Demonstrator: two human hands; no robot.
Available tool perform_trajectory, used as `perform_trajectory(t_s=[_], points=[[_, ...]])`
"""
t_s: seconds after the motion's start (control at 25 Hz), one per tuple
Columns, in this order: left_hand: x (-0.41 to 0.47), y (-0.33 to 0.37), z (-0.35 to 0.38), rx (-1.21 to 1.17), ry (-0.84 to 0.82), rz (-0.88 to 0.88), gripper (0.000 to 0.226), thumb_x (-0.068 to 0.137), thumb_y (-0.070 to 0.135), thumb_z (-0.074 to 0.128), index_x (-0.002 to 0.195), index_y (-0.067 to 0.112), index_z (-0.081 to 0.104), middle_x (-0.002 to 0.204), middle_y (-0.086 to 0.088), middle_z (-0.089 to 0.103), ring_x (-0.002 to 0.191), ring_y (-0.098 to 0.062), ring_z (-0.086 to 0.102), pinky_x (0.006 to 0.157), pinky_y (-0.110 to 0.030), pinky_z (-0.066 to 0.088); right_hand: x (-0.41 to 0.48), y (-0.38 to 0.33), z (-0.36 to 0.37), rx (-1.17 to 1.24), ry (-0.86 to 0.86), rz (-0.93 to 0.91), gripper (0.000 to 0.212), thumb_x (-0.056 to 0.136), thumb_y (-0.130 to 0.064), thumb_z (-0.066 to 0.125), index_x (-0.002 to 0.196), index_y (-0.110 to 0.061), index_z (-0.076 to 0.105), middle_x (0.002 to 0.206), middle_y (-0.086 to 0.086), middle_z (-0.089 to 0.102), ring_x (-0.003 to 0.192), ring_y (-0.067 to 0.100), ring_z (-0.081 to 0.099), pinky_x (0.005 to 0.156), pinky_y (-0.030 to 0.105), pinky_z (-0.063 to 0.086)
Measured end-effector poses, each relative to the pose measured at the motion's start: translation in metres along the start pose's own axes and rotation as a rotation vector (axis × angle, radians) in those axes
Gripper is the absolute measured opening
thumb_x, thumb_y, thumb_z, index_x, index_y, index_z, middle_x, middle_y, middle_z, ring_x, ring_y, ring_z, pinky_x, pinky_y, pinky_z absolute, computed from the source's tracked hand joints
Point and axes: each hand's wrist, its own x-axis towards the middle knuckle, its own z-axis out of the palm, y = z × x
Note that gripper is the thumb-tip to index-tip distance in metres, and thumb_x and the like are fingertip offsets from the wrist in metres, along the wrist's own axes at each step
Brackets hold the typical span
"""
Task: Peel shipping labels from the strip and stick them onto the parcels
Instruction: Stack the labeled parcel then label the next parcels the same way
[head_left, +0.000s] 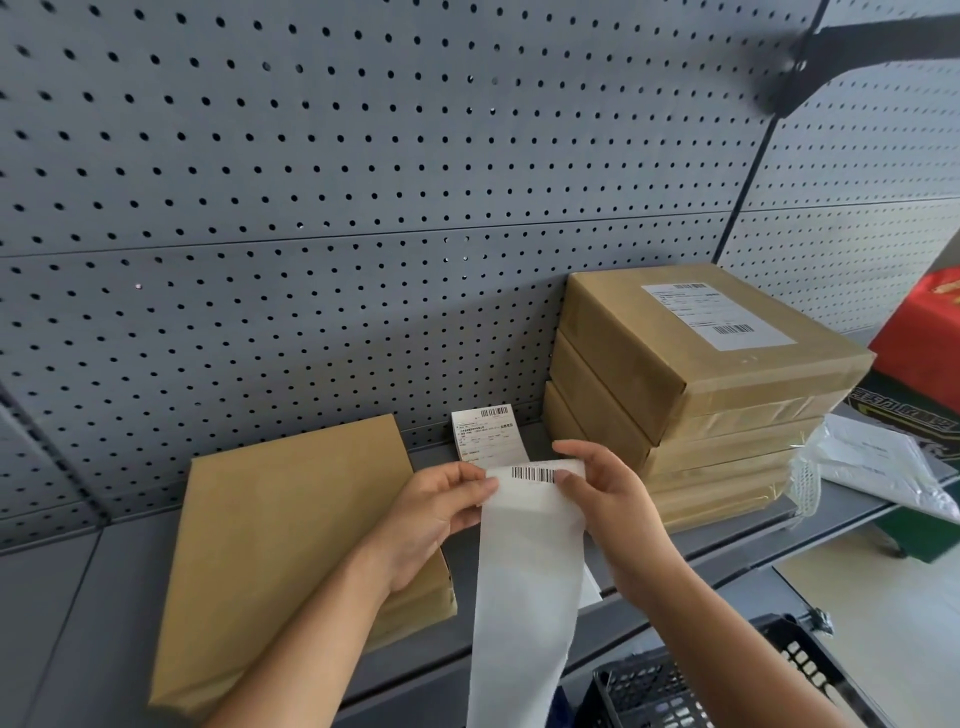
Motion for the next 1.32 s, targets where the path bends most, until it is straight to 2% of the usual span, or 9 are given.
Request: perform_trajectory(t_s=[0.2,0.28,0.4,0.48,0.6,0.72,0.84,1.12,1.32], points=[[0.002,0.008,-0.002,-0.074,0.028,-0.098,0.059,0.103,0.049,0.045,0.123,-0.001,0.069,0.118,-0.025,0.073,0.102,-0.030,0.071,0.077,-0.031,0.062,-0.003,-0.001,-0.007,0.140,-0.204,-0.039,0.035,0.094,0.009,0.054,0.117,-0.014,0.067,0.109,0.016,0.074,0.099,0.029,0.068,0.090,0.043,0.054],[0.005,0.007,-0.001,-0.033,0.028,-0.122,0.053,0.104,0.047,0.046,0.124,0.005,0.070,0.116,-0.022,0.075,0.106,-0.033,0.072,0.083,-0.035,0.062,-0.005,0.000,-0.011,0.177,-0.277,-0.053,0.039,0.093,0.015,0.050,0.119,-0.011,0.064,0.109,0.019,0.072,0.100,0.030,0.068,0.090,0.043,0.054],[0.005,0.005,0.001,-0.043,0.054,-0.068,0.032,0.104,0.024,0.054,0.125,0.006,0.069,0.114,-0.019,0.077,0.098,-0.028,0.075,0.079,-0.035,0.063,-0.013,0.003,-0.017,0.130,-0.368,-0.037,0.045,0.093,0.014,0.046,0.124,-0.014,0.060,0.112,0.016,0.073,0.104,0.029,0.071,0.084,0.036,0.056],[0.004,0.004,0.000,-0.069,0.087,-0.022,0.025,0.103,0.013,0.056,0.122,0.005,0.070,0.114,-0.017,0.077,0.091,-0.023,0.076,0.071,-0.031,0.062,-0.015,0.010,-0.021,0.015,-0.333,-0.052,0.043,0.091,0.000,0.049,0.122,-0.026,0.065,0.111,0.008,0.073,0.104,0.026,0.070,0.081,0.032,0.057],[0.004,0.000,0.001,-0.007,0.096,0.018,0.022,0.102,0.011,0.057,0.119,0.010,0.071,0.111,-0.011,0.079,0.094,-0.022,0.077,0.072,-0.030,0.061,-0.007,0.024,-0.025,-0.346,-0.090,-0.198,0.036,0.096,-0.014,0.058,0.113,-0.045,0.069,0.105,-0.002,0.059,0.097,0.013,0.063,0.086,0.032,0.058],[0.004,-0.004,0.004,0.096,0.085,0.039,0.021,0.101,0.011,0.060,0.118,0.011,0.071,0.107,-0.008,0.080,0.095,-0.022,0.077,0.073,-0.030,0.061,0.004,0.023,-0.018,-0.750,0.109,-0.441,0.029,0.094,-0.023,0.064,0.119,-0.039,0.065,0.110,-0.012,0.046,0.103,0.008,0.050,0.086,0.026,0.051],[0.003,-0.005,0.007,0.152,0.066,0.052,0.021,0.101,0.009,0.060,0.117,0.011,0.072,0.105,-0.006,0.081,0.096,-0.020,0.077,0.075,-0.028,0.062,0.013,0.014,-0.001,-0.992,0.132,-0.701,0.031,0.091,-0.026,0.068,0.121,-0.030,0.068,0.114,-0.008,0.054,0.110,0.014,0.044,0.091,0.030,0.040],[-0.002,-0.004,0.003,0.140,-0.033,0.050,0.029,0.101,0.002,0.056,0.124,0.008,0.073,0.120,-0.006,0.076,0.115,-0.020,0.070,0.100,-0.033,0.055,0.026,0.012,0.027,-1.094,-0.009,-0.754,0.021,0.092,-0.032,0.066,0.113,-0.033,0.068,0.104,-0.012,0.061,0.104,0.018,0.054,0.090,0.038,0.044],[0.001,0.001,-0.002,-0.061,-0.033,0.006,0.037,0.106,0.026,0.050,0.124,0.002,0.071,0.122,-0.018,0.074,0.111,-0.024,0.070,0.103,-0.038,0.053,0.027,0.013,0.030,-1.054,-0.005,-0.783,0.016,0.093,-0.024,0.067,0.108,-0.031,0.070,0.101,-0.011,0.061,0.094,0.018,0.057,0.083,0.036,0.048]])
